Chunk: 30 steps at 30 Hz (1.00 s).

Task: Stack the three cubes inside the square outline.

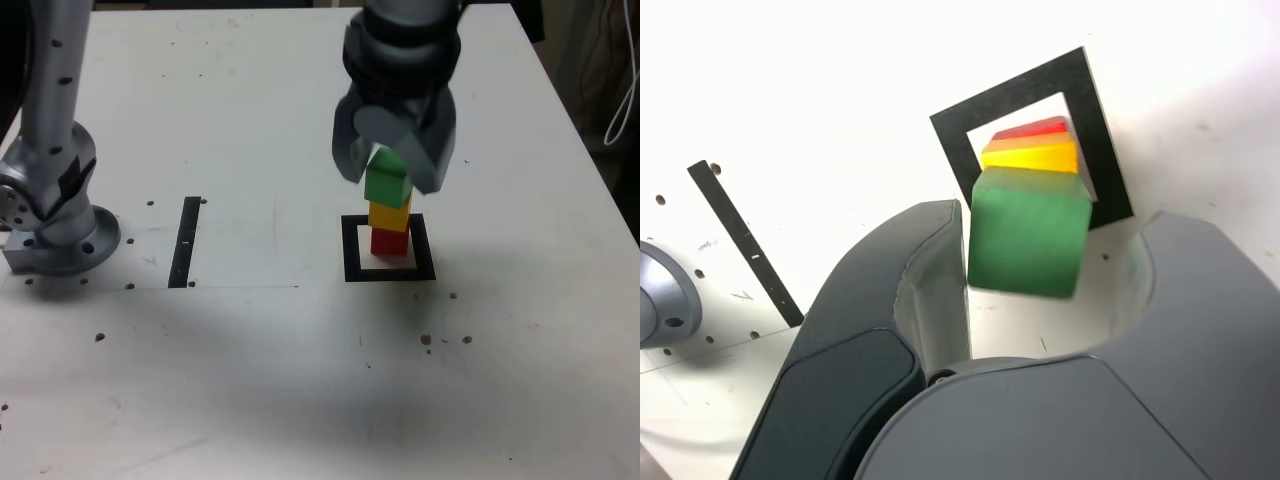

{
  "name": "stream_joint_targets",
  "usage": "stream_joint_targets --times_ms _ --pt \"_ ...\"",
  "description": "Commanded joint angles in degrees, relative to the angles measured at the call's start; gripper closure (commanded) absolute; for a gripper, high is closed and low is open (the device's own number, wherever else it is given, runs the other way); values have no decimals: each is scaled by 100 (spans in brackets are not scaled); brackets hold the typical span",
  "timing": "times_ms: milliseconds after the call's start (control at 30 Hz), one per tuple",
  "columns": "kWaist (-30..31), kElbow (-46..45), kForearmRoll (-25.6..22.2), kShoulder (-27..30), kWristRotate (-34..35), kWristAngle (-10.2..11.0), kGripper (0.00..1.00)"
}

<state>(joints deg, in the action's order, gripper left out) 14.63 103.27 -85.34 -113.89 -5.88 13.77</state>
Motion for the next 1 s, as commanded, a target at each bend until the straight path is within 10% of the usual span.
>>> stream_joint_targets --times_ms 0,500,967 --pt "26 98 -77 157 -15 20 1" --pt "-13 -945 -613 1491 -7 -42 1" --pt "-583 -3771 111 2808 38 -416 1"
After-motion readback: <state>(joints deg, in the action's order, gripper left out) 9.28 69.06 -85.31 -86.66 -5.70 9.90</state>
